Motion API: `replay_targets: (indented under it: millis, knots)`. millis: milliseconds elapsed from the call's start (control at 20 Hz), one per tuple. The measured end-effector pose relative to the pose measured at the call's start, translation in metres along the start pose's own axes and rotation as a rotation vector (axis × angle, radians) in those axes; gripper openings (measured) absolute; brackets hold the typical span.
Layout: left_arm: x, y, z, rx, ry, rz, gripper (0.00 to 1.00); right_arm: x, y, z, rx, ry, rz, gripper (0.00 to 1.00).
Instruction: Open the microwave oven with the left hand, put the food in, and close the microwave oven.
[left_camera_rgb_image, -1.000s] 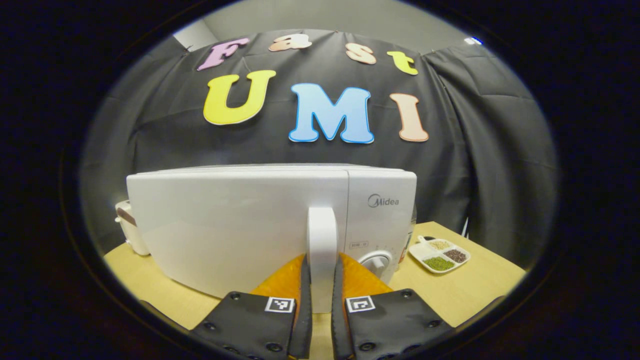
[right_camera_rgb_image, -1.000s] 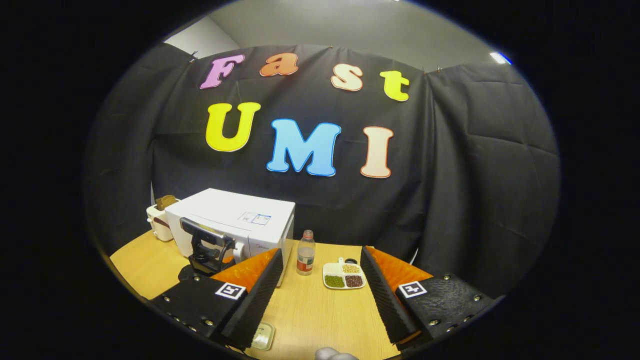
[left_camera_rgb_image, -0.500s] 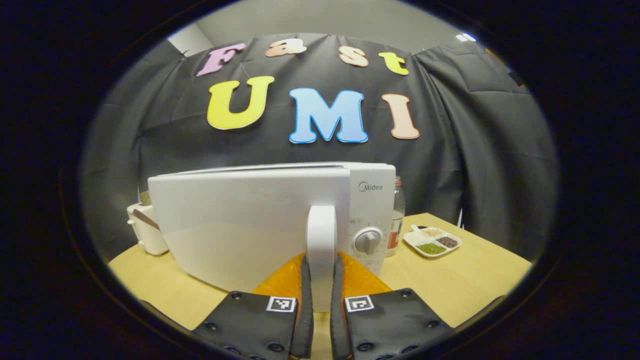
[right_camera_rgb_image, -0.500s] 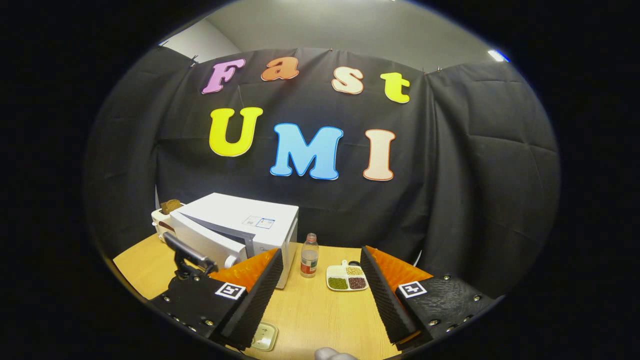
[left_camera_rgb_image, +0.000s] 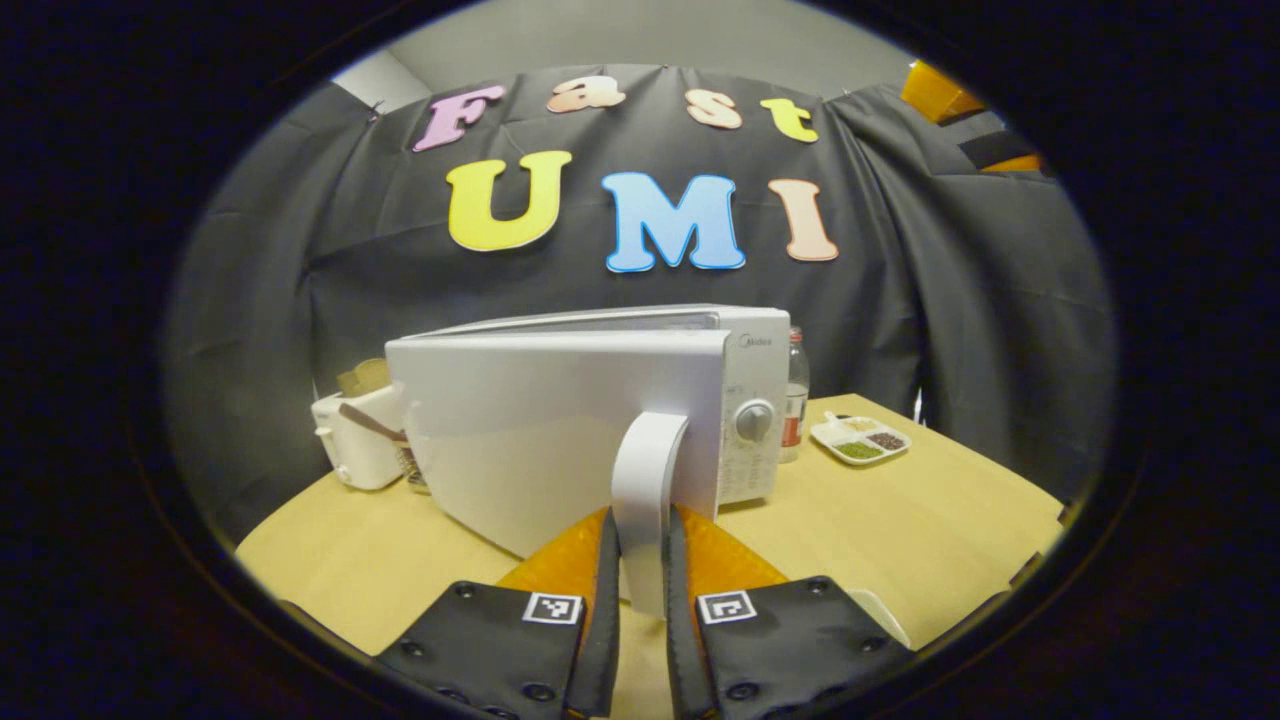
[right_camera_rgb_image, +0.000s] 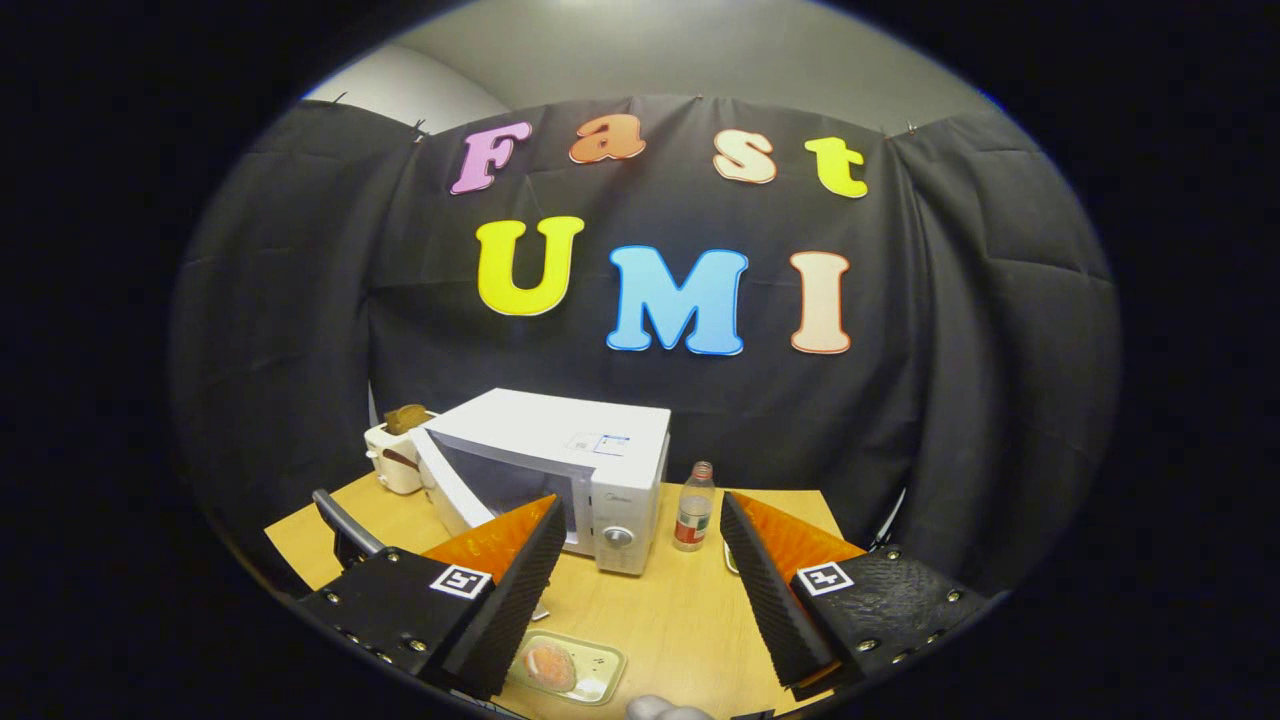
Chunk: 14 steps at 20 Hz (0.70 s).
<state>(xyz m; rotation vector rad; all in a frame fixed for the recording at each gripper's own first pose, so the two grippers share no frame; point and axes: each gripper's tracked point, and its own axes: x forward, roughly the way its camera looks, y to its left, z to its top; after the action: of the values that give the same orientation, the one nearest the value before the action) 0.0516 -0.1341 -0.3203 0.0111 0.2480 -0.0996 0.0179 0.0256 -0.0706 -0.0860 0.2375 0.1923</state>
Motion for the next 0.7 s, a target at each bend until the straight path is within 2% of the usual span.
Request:
replay_targets:
  millis: [150, 250, 500, 600, 700]
  knots:
    - [-0.028, 0.022, -0.008, 0.003, 0.011, 0.048, 0.33, 0.000, 0.018, 0.002, -0.014, -0.008, 0.043, 0.95]
    - [-0.040, 0.036, -0.013, 0.004, 0.021, 0.073, 0.33, 0.003, 0.031, 0.000, -0.009, -0.002, 0.073, 0.95]
    - [-0.067, 0.084, -0.021, 0.017, 0.029, 0.148, 0.53, 0.000, 0.059, 0.004, -0.004, -0.001, 0.136, 0.95]
    - [-0.074, 0.104, -0.022, 0.025, 0.031, 0.172, 0.75, -0.001, 0.067, 0.004, -0.007, -0.008, 0.153, 0.95]
    - [-0.080, 0.116, -0.023, 0.037, 0.028, 0.192, 0.83, -0.002, 0.075, 0.003, -0.015, -0.004, 0.170, 0.95]
